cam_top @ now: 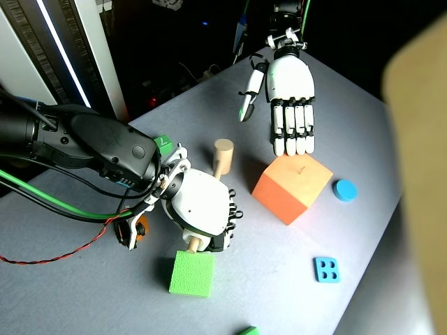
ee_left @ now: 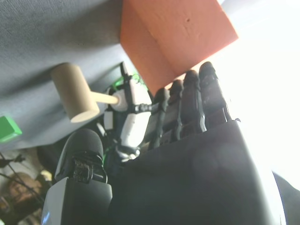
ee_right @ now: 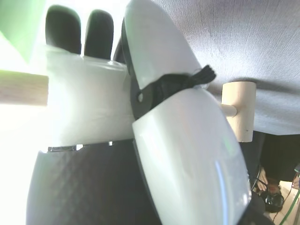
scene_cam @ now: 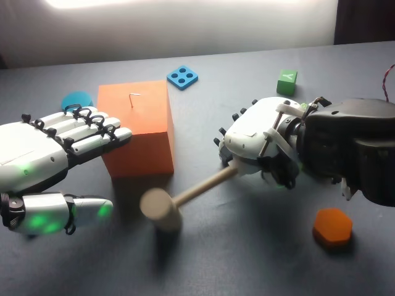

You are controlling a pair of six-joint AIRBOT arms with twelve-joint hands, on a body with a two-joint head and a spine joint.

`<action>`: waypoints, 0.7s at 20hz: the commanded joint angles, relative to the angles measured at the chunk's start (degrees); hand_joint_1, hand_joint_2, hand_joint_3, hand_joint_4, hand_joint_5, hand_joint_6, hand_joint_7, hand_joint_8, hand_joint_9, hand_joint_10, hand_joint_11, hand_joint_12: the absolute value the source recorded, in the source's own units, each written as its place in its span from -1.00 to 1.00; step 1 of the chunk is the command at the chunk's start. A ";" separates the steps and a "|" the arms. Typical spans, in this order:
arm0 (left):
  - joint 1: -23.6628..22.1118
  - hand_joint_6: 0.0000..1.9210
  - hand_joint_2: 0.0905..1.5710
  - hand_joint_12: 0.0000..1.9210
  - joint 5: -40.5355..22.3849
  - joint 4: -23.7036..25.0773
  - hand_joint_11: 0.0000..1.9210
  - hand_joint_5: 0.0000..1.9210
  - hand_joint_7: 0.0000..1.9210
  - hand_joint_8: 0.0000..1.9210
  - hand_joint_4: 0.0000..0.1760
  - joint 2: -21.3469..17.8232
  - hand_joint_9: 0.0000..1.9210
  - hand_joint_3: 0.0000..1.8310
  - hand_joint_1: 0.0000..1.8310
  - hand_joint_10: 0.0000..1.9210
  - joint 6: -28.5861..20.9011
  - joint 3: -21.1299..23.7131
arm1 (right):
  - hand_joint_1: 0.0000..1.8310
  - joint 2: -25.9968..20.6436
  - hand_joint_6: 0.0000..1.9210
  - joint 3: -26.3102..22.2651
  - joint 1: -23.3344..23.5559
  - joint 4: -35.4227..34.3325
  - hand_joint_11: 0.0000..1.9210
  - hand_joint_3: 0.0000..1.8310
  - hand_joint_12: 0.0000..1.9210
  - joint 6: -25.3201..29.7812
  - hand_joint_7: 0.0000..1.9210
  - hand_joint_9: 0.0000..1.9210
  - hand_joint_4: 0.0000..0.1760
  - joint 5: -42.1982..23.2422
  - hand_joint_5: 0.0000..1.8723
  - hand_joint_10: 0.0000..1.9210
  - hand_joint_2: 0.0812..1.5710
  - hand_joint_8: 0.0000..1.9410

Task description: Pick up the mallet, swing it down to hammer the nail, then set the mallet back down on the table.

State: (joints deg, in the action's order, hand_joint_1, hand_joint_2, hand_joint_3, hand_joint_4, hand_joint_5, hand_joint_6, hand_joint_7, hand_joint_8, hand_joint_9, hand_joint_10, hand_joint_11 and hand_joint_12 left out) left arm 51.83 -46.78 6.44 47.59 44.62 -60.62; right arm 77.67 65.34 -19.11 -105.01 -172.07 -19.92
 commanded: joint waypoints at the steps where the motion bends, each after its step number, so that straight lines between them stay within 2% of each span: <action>1: -0.09 -1.00 0.64 -1.00 -5.50 -1.11 -1.00 -1.00 -1.00 -1.00 -1.00 -0.29 -1.00 -1.00 -1.00 -1.00 -0.24 -0.02 | 0.54 -0.63 1.00 -0.28 -0.38 0.24 0.47 -1.00 0.98 -0.36 -0.09 0.22 -1.00 -0.63 -0.16 0.99 0.62 0.99; 5: -0.09 -0.99 0.63 -0.99 -4.88 -1.11 -0.98 -0.97 -0.97 -0.99 -1.00 -0.25 -0.99 -1.00 -1.00 -1.00 -0.24 0.01 | 0.48 -2.16 1.00 -2.41 -0.15 0.25 0.77 -1.00 1.00 -0.36 0.31 0.53 -1.00 -0.88 -0.06 1.00 0.67 1.00; 6: -0.09 -0.99 0.64 -1.00 -4.79 -1.11 -0.99 -0.97 -0.97 -0.99 -1.00 -0.22 -0.99 -1.00 -1.00 -1.00 -0.24 0.02 | 0.47 -2.70 0.81 -3.00 -0.06 0.25 0.86 -1.00 1.00 -0.36 0.41 0.64 -1.00 -1.02 -0.08 1.00 0.66 1.00; 8: -0.09 -0.99 0.63 -1.00 -4.66 -1.11 -1.00 -0.97 -0.97 -0.99 -1.00 -0.18 -1.00 -1.00 -1.00 -1.00 -0.24 0.04 | 0.46 -4.27 0.98 -4.47 0.15 0.25 0.96 -1.00 1.00 -0.37 0.59 0.77 -1.00 -1.45 0.02 1.00 0.65 1.00; 10: -0.10 -0.99 0.64 -1.00 -4.66 -1.11 -1.00 -0.97 -0.97 -1.00 -1.00 -0.17 -1.00 -1.00 -1.00 -1.00 -0.24 0.02 | 0.20 -6.52 1.00 -6.78 0.65 0.24 1.00 -1.00 1.00 -0.37 0.73 0.87 -1.00 -1.48 0.14 1.00 0.67 1.00; 11: -0.10 -0.99 0.64 -1.00 -4.66 -1.11 -1.00 -0.96 -0.98 -1.00 -1.00 -0.17 -1.00 -1.00 -1.00 -1.00 -0.24 0.01 | -0.14 -7.72 1.00 -8.15 1.01 0.24 1.00 -0.98 1.00 -0.37 0.73 0.87 -1.00 -1.45 0.29 1.00 0.75 1.00; 12: -0.10 -0.99 0.63 -1.00 -4.66 -1.11 -0.99 -0.96 -0.97 -0.99 -1.00 -0.17 -0.99 -1.00 -1.00 -1.00 -0.24 0.00 | -0.36 -8.86 1.00 -9.40 1.40 0.24 1.00 -0.97 1.00 -0.37 0.70 0.84 -1.00 -1.45 0.41 1.00 0.79 1.00; 14: -0.10 -1.00 0.63 -1.00 -4.66 -1.11 -1.00 -0.97 -0.98 -1.00 -1.00 -0.17 -1.00 -1.00 -1.00 -1.00 -0.24 0.01 | -0.39 -11.59 1.00 -12.50 2.42 0.24 1.00 -0.98 1.00 -0.37 0.69 0.83 -1.00 -2.65 0.51 1.00 0.86 1.00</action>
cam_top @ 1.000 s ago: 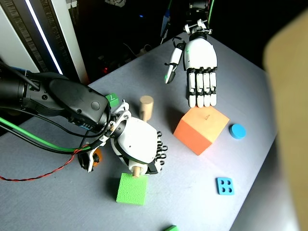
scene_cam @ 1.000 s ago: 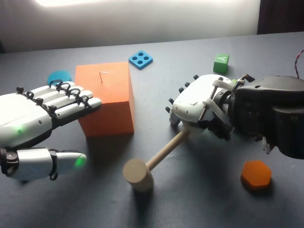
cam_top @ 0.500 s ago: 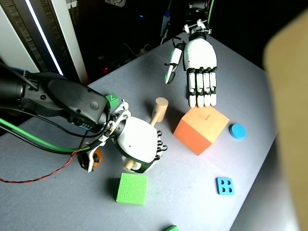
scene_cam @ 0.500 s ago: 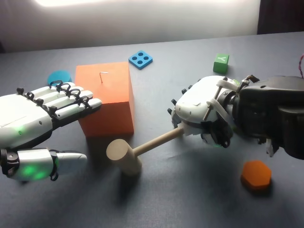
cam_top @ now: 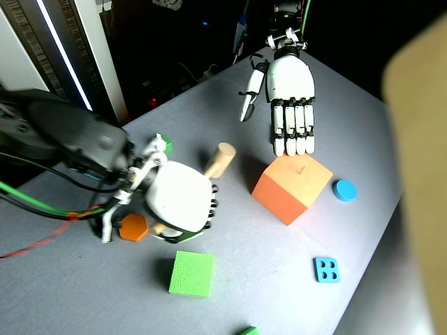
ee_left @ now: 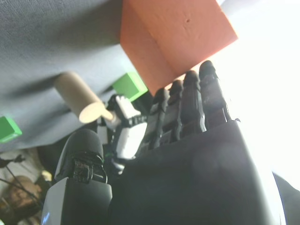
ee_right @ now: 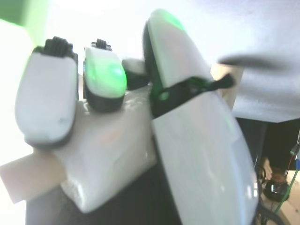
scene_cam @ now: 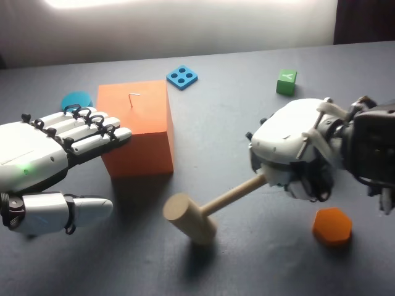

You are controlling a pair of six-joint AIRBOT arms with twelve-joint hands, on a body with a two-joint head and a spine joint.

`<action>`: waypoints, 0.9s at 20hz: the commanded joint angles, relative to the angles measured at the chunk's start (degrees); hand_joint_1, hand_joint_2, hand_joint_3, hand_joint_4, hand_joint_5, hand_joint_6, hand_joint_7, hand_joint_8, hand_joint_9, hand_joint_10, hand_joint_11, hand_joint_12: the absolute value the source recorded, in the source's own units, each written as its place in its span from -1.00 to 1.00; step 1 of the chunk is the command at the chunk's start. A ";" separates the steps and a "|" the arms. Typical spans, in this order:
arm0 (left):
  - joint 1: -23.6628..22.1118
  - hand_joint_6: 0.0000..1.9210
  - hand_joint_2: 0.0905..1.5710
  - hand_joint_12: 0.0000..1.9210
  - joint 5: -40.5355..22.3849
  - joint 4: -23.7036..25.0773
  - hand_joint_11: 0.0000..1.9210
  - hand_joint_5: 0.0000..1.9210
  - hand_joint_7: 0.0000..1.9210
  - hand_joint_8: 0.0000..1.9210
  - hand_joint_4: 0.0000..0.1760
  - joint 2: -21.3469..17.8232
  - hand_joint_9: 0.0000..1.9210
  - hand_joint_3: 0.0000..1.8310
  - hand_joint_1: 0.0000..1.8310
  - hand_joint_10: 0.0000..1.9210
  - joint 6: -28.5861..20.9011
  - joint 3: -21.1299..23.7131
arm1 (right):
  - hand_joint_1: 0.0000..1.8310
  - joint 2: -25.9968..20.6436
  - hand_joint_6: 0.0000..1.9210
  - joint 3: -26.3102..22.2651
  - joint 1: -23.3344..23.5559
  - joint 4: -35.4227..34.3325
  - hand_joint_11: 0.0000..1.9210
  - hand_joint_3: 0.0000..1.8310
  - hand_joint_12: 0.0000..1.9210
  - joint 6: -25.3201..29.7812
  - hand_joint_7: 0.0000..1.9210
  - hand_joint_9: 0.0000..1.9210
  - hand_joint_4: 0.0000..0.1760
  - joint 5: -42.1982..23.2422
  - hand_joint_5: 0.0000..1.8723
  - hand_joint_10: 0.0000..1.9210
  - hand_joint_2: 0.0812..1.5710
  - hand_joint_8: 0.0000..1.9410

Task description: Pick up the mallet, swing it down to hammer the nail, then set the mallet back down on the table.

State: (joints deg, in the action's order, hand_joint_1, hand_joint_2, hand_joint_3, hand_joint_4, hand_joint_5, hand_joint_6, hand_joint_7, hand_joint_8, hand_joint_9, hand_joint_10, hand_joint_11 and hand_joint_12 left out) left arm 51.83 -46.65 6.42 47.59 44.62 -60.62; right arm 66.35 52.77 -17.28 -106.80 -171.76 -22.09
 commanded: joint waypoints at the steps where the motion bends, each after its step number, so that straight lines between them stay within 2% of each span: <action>1: -0.10 -0.99 0.63 -0.99 -4.79 -1.09 -0.99 -0.95 -0.97 -0.99 -1.00 -0.17 -0.99 -1.00 -1.00 -1.00 -0.24 0.01 | -0.43 -1.60 1.00 -1.24 1.06 2.03 0.99 -0.98 1.00 -0.64 0.69 0.82 -1.00 -0.71 0.50 1.00 0.89 1.00; 4: -0.10 -0.99 0.63 -0.99 -4.79 -1.09 -0.99 -0.95 -0.96 -0.99 -1.00 -0.17 -0.99 -1.00 -1.00 -1.00 -0.24 -0.01 | -0.63 -5.26 1.00 -3.37 3.00 2.04 0.97 -0.98 1.00 1.98 0.70 0.82 -1.00 0.17 0.51 1.00 0.99 1.00; 8: -0.11 -0.99 0.62 -0.99 -4.79 -1.09 -0.98 -0.95 -0.96 -0.99 -1.00 -0.16 -0.99 -1.00 -1.00 -1.00 -0.24 -0.06 | -0.32 -9.26 1.00 -3.56 8.28 2.11 0.92 -1.00 1.00 9.99 0.69 0.78 -1.00 3.28 0.47 1.00 0.95 1.00; 10: -0.11 -1.00 0.62 -0.99 -4.79 -1.09 -0.98 -0.95 -0.94 -0.99 -1.00 -0.17 -0.97 -1.00 -1.00 -0.99 -0.24 -0.07 | -0.22 -9.92 1.00 -3.53 9.73 13.14 0.91 -1.00 1.00 21.75 0.68 0.77 -1.00 4.24 0.48 1.00 0.92 1.00; 11: -0.13 -0.99 0.62 -0.99 -4.79 -1.09 -0.98 -0.94 -0.94 -0.99 -1.00 -0.16 -0.98 -1.00 -1.00 -0.99 -0.24 -0.10 | -0.17 -10.11 1.00 -3.49 9.92 20.56 0.90 -1.00 1.00 28.70 0.67 0.76 -1.00 4.20 0.48 1.00 0.92 1.00; 12: -0.17 -1.00 0.63 -0.99 -4.79 -1.09 -0.98 -0.96 -0.95 -1.00 -1.00 -0.14 -0.98 -1.00 -1.00 -1.00 -0.24 -0.10 | -0.17 -10.21 1.00 -3.44 10.05 31.05 0.89 -1.00 1.00 37.83 0.66 0.75 -1.00 3.20 0.47 1.00 0.93 1.00; 13: -0.20 -1.00 0.62 -0.98 -4.79 -1.08 -0.97 -0.95 -0.94 -0.99 -1.00 -0.14 -0.97 -1.00 -1.00 -0.99 -0.24 -0.08 | -0.19 -10.07 1.00 -3.44 10.08 38.22 0.90 -1.00 1.00 43.32 0.66 0.75 -1.00 1.04 0.47 1.00 0.94 1.00; 15: -0.21 -0.99 0.62 -0.97 -4.79 -1.08 -0.96 -0.94 -0.93 -0.99 -1.00 -0.15 -0.95 -1.00 -1.00 -0.99 -0.23 -0.10 | -0.24 -9.39 1.00 -3.46 9.62 46.98 0.90 -0.99 1.00 50.90 0.65 0.75 -1.00 -5.15 0.47 1.00 0.96 1.00; 16: -0.20 -1.00 0.62 -0.98 -4.79 -1.08 -0.98 -0.95 -0.94 -1.00 -1.00 -0.16 -0.97 -1.00 -1.00 -1.00 -0.23 -0.11 | -0.20 -8.80 1.00 -3.46 8.96 50.22 0.90 -1.00 1.00 54.47 0.63 0.74 -1.00 -9.43 0.45 1.00 0.96 1.00; 17: -0.20 -1.00 0.62 -0.98 -4.79 -1.08 -0.98 -0.96 -0.95 -1.00 -1.00 -0.15 -0.98 -1.00 -1.00 -1.00 -0.23 -0.14 | -0.21 -8.31 1.00 -3.40 8.55 52.01 0.89 -1.00 1.00 56.39 0.62 0.73 -1.00 -12.66 0.43 1.00 0.97 1.00; 18: -0.20 -1.00 0.63 -0.99 -4.79 -1.08 -0.99 -0.98 -0.96 -1.00 -1.00 -0.14 -0.99 -1.00 -1.00 -1.00 -0.23 -0.14 | -0.22 -7.76 1.00 -3.12 8.55 52.28 0.87 -1.00 1.00 56.48 0.61 0.72 -1.00 -13.12 0.42 1.00 0.96 1.00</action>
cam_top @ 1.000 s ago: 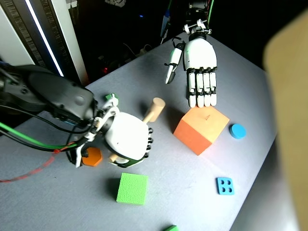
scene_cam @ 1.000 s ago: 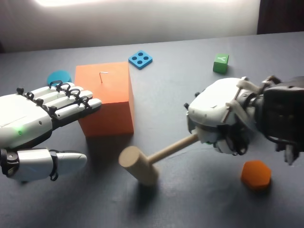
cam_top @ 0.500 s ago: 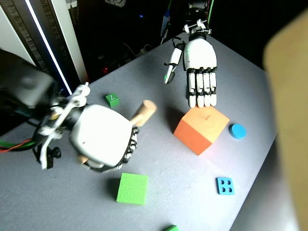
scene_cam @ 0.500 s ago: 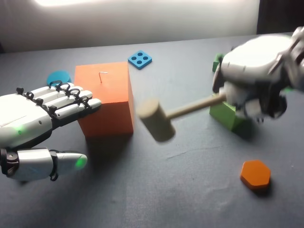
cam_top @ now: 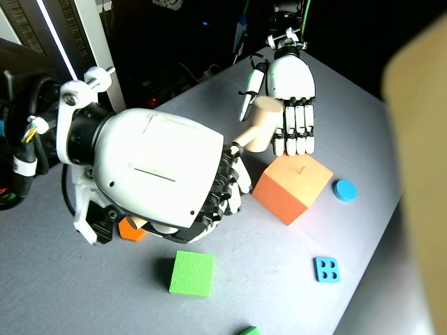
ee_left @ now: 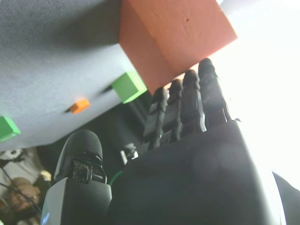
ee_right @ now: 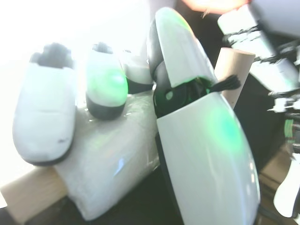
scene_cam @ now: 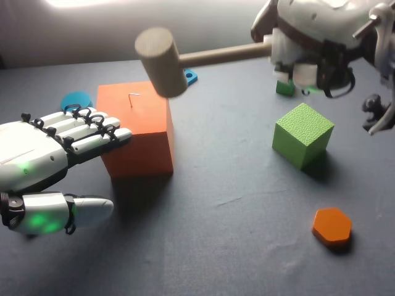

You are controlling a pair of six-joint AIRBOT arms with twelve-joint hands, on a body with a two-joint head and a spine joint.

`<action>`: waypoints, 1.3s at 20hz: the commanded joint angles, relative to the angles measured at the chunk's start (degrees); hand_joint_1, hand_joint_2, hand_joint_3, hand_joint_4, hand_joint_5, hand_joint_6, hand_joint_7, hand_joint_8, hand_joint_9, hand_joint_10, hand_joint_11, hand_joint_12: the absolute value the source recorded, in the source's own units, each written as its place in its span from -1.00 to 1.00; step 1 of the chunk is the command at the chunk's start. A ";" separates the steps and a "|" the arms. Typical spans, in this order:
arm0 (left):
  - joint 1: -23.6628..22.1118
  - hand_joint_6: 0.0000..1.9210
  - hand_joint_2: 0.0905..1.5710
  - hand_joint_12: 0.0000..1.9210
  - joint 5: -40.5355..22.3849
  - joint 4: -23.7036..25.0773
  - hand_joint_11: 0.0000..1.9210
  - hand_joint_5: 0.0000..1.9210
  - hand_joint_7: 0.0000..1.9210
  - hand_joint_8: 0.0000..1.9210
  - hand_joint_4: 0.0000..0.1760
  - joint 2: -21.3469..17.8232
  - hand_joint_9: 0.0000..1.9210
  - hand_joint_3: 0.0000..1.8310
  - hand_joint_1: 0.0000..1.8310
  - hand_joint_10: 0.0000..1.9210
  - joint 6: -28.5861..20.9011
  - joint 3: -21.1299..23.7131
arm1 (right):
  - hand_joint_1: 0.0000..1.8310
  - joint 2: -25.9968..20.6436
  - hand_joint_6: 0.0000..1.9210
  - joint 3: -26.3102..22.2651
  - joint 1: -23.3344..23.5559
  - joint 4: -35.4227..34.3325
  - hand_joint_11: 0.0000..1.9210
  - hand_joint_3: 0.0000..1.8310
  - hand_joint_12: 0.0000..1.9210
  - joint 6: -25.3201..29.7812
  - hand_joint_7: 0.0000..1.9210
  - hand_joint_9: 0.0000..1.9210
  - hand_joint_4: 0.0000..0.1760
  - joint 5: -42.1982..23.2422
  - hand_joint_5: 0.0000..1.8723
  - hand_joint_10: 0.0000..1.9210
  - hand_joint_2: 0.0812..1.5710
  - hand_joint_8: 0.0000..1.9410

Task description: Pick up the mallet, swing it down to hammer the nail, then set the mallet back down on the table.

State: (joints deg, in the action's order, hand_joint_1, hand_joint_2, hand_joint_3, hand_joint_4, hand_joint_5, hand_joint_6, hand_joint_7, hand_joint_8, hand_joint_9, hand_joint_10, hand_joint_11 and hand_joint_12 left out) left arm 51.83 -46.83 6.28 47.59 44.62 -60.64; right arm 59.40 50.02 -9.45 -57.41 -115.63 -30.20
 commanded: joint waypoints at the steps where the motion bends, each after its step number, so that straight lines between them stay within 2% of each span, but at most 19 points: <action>1: -0.20 -1.00 0.63 -0.99 -4.47 -0.95 -0.99 -0.97 -0.95 -1.00 -1.00 -0.11 -0.98 -1.00 -1.00 -1.00 -0.23 -0.14 | -0.22 0.58 1.00 0.31 0.62 2.88 0.88 -1.00 1.00 0.36 0.60 0.72 -1.00 -6.24 0.40 1.00 0.97 1.00; 5: -0.19 -1.00 0.63 -0.98 -4.34 -0.95 -0.99 -0.97 -0.96 -1.00 -1.00 0.03 -0.98 -1.00 -1.00 -1.00 -0.23 -0.26 | -0.21 5.30 1.00 4.27 0.06 2.84 0.91 -1.00 1.00 0.68 0.61 0.74 -1.00 -9.40 0.40 1.00 0.97 1.00; 9: -0.20 -0.99 0.62 -0.97 -4.34 -0.95 -0.97 -0.95 -0.95 -0.99 -1.00 0.23 -0.96 -1.00 -1.00 -0.99 -0.23 -0.34 | -0.23 10.54 1.00 10.03 0.22 2.78 0.90 -1.00 1.00 0.42 0.64 0.75 -1.00 -8.51 0.42 1.00 0.97 1.00; 13: -0.20 -1.00 0.63 -0.98 -4.34 -0.95 -0.99 -0.96 -0.96 -1.00 -1.00 0.23 -0.98 -1.00 -1.00 -1.00 -0.23 -0.37 | -0.22 14.29 1.00 13.26 0.00 2.76 0.91 -1.00 1.00 -0.03 0.64 0.76 -1.00 -8.47 0.43 1.00 0.96 1.00; 19: -0.43 -0.99 0.64 -0.99 -4.33 -0.96 -0.98 -0.95 -0.94 -0.99 -1.00 0.24 -0.96 -1.00 -1.00 -0.99 -0.23 -0.60 | -0.23 16.46 1.00 14.45 0.78 2.75 0.91 -1.00 1.00 -0.32 0.62 0.75 -1.00 -7.89 0.39 1.00 0.96 1.00; 26: -0.45 -1.00 0.64 -0.99 -4.33 -0.95 -0.99 -0.96 -0.94 -1.00 -1.00 0.25 -0.97 -1.00 -1.00 -1.00 -0.21 -0.62 | -0.23 17.47 1.00 15.92 -1.01 2.78 0.93 -1.00 1.00 -0.25 0.64 0.77 -1.00 -7.76 0.43 1.00 0.95 1.00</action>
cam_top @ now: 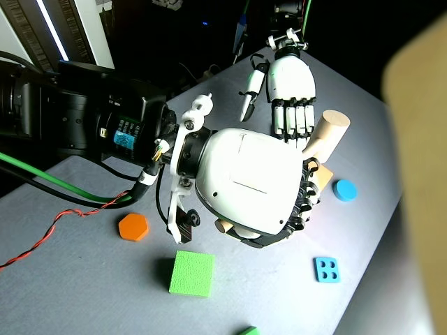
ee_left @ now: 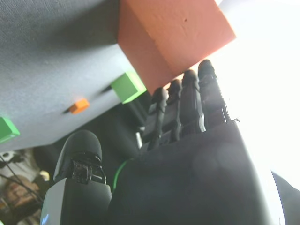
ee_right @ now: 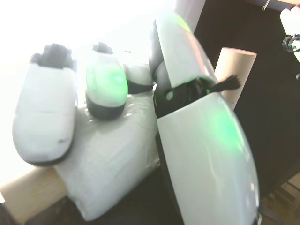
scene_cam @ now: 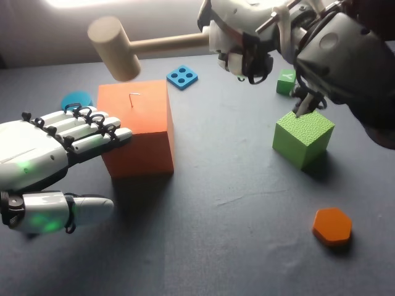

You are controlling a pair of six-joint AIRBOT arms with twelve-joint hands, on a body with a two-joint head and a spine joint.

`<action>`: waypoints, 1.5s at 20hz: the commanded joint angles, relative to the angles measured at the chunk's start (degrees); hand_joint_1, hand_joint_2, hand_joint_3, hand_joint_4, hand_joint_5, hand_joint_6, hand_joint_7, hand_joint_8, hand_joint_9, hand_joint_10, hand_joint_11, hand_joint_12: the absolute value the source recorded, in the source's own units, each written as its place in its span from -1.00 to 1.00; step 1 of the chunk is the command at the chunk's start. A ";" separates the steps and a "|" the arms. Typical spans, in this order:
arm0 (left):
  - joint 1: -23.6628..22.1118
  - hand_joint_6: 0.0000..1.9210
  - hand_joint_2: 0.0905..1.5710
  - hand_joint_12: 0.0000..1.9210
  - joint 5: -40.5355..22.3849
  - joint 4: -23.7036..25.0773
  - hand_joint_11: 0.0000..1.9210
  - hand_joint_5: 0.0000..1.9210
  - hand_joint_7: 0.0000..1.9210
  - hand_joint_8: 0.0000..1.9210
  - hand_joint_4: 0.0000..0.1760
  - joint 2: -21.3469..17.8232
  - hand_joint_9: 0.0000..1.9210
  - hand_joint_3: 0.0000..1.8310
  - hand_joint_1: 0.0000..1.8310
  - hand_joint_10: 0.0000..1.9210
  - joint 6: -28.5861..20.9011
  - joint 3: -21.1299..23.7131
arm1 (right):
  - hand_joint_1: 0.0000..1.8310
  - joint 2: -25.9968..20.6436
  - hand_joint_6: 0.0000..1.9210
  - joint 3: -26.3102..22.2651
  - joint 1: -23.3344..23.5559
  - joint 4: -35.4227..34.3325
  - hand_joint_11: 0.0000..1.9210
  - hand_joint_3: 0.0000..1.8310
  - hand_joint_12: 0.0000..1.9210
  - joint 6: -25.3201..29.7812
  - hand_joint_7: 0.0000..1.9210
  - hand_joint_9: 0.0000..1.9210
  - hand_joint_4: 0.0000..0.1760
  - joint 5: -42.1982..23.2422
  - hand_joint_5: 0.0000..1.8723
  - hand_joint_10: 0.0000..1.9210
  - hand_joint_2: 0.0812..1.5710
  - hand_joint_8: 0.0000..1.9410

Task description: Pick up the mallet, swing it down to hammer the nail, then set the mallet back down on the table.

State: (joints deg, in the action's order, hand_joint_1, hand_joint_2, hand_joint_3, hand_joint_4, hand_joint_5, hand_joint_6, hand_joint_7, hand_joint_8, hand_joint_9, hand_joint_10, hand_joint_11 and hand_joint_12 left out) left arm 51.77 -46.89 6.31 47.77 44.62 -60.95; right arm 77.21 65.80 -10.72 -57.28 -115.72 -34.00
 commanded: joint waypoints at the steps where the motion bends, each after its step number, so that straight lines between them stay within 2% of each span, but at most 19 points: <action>1: -0.39 -1.00 0.64 -0.99 -4.27 -0.97 -0.99 -0.96 -0.94 -1.00 -1.00 0.08 -0.97 -1.00 -1.00 -1.00 -0.21 -0.32 | -0.23 -0.16 1.00 0.50 -0.35 2.66 0.93 -1.00 1.00 -0.16 0.64 0.77 -1.00 -3.70 0.43 1.00 0.95 1.00; 4: -0.40 -1.00 0.64 -0.99 -4.27 -0.97 -1.00 -0.97 -0.96 -1.00 -1.00 0.11 -0.98 -1.00 -1.00 -1.00 -0.21 -0.38 | -0.19 0.98 1.00 3.25 -4.39 2.69 0.91 -1.00 1.00 0.03 0.63 0.75 -1.00 -2.78 0.42 1.00 0.93 1.00; 7: -0.44 -0.99 0.65 -0.98 -4.27 -0.97 -0.98 -0.95 -0.94 -0.99 -1.00 0.14 -0.96 -1.00 -1.00 -0.99 -0.21 -0.38 | -0.24 1.88 1.00 5.22 -8.99 3.76 0.92 -1.00 1.00 -0.31 0.65 0.77 -1.00 -1.91 0.44 1.00 0.95 1.00; 9: -0.43 -0.99 0.65 -0.99 -4.27 -0.97 -1.00 -0.95 -0.95 -1.00 -1.00 0.12 -0.97 -1.00 -1.00 -0.99 -0.21 -0.38 | -0.25 1.19 1.00 4.55 -8.50 3.82 0.91 -1.00 1.00 0.31 0.64 0.76 -1.00 -2.37 0.44 1.00 0.95 1.00; 13: -0.62 -0.99 0.64 -0.99 -4.27 -0.97 -1.00 -0.95 -0.95 -1.00 -1.00 0.15 -0.96 -1.00 -1.00 -0.99 -0.21 -0.42 | -0.19 -4.20 1.00 -1.16 -4.21 5.18 0.88 -1.00 1.00 3.18 0.62 0.73 -1.00 -2.12 0.40 1.00 0.93 1.00; 15: -0.61 -1.00 0.64 -0.99 -4.27 -0.97 -0.99 -0.96 -0.95 -1.00 -1.00 0.15 -0.97 -1.00 -1.00 -1.00 -0.21 -0.46 | -0.20 -7.36 1.00 -4.21 -4.04 12.23 0.88 -1.00 1.00 7.01 0.62 0.73 -1.00 -1.70 0.40 1.00 0.93 1.00; 17: -0.59 -1.00 0.64 -1.00 -4.27 -0.97 -1.00 -0.98 -0.96 -1.00 -1.00 0.14 -0.98 -1.00 -1.00 -1.00 -0.21 -0.45 | -0.23 -10.51 1.00 -6.79 -5.01 15.82 0.87 -1.00 1.00 7.73 0.62 0.72 -1.00 0.16 0.41 1.00 0.93 1.00; 19: -0.60 -0.99 0.64 -1.00 -4.28 -0.97 -1.00 -0.97 -0.96 -1.00 -1.00 0.14 -0.98 -1.00 -1.00 -0.99 -0.22 -0.42 | -0.22 -12.43 1.00 -7.90 -6.22 18.02 0.89 -1.00 1.00 7.73 0.62 0.74 -1.00 1.21 0.39 1.00 0.93 1.00; 21: -0.69 -0.99 0.64 -1.00 -4.36 -0.97 -1.00 -0.97 -0.96 -1.00 -1.00 0.14 -0.98 -1.00 -1.00 -0.99 -0.24 -0.41 | -0.22 -15.01 1.00 -8.72 -7.96 24.34 0.90 -1.00 1.00 11.76 0.62 0.75 -1.00 3.72 0.39 1.00 0.93 1.00; 23: -0.81 -1.00 0.65 -1.00 -4.41 -0.98 -1.00 -0.99 -0.97 -1.00 -1.00 0.13 -0.99 -1.00 -1.00 -1.00 -0.25 -0.43 | -0.17 -15.97 1.00 -8.72 -9.63 34.03 0.91 -1.00 1.00 19.77 0.62 0.75 -1.00 3.86 0.38 1.00 0.91 1.00; 24: -0.95 -1.00 0.64 -1.00 -4.41 -0.98 -0.99 -0.98 -0.95 -0.99 -1.00 0.12 -0.97 -1.00 -1.00 -0.99 -0.25 -0.43 | -0.24 -16.08 1.00 -8.71 -10.73 37.82 0.89 -1.00 1.00 21.36 0.63 0.75 -1.00 3.47 0.39 1.00 0.94 1.00; 28: -1.90 -1.00 0.65 -0.99 -4.40 -0.98 -0.97 -0.97 -0.94 -0.99 -1.00 0.05 -0.96 -1.00 -1.00 -0.99 -0.54 -0.64 | -0.27 -14.51 1.00 -8.01 -13.52 46.30 0.92 -1.00 1.00 25.91 0.65 0.78 -1.00 2.26 0.43 1.00 0.95 1.00; 30: -2.57 -1.00 0.65 -1.00 -4.40 -0.97 -1.00 -0.99 -0.96 -1.00 -1.00 -0.05 -0.97 -1.00 -1.00 -1.00 -0.61 -0.73 | -0.27 -12.99 1.00 -7.14 -14.36 47.96 0.92 -1.00 1.00 26.69 0.65 0.77 -1.00 2.02 0.44 1.00 0.94 1.00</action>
State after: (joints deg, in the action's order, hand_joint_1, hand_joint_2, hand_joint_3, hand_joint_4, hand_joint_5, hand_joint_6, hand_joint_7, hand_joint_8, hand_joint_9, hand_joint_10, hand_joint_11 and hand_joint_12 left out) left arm 49.56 -45.47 6.61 47.77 44.23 -61.41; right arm 64.82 58.72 -25.43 -10.00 -88.82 -24.91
